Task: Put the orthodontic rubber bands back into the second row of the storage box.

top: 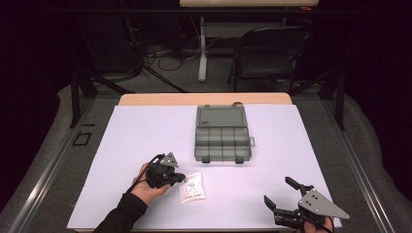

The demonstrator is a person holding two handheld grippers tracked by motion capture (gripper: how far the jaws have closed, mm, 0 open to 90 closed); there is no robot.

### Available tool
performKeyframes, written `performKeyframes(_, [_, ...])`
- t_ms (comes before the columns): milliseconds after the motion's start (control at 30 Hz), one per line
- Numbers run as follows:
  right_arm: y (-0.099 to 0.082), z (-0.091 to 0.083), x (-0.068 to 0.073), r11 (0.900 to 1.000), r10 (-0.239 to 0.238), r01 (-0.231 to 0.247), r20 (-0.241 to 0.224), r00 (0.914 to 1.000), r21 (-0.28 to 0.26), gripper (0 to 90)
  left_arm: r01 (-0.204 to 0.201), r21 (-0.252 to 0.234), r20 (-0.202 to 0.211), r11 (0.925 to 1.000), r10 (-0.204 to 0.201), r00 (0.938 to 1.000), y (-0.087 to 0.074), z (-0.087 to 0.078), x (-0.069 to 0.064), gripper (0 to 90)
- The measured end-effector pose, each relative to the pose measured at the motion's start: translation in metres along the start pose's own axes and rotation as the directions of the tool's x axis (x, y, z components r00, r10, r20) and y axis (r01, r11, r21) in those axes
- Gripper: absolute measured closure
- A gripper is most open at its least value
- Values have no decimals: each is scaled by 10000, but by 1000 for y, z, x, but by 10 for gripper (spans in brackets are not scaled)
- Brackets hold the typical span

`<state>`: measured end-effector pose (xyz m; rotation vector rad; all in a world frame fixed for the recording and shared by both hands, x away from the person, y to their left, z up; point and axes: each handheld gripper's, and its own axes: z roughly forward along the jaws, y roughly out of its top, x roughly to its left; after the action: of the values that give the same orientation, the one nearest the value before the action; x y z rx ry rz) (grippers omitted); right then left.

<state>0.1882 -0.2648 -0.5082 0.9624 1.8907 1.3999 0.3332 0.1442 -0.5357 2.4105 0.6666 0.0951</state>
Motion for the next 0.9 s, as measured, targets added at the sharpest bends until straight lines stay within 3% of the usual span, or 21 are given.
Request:
performKeyframes(467, [0,0,0,10000,-22,22,-16,10000,-10,115,-530,-283,-106,9982,527,9986,12,-21,-8,885])
performKeyframes(900, [0,1,0,10000,-36,36,-10,10000,8,115,-1078,-781,-582,9911,1034,9929,32,-47,-14,886])
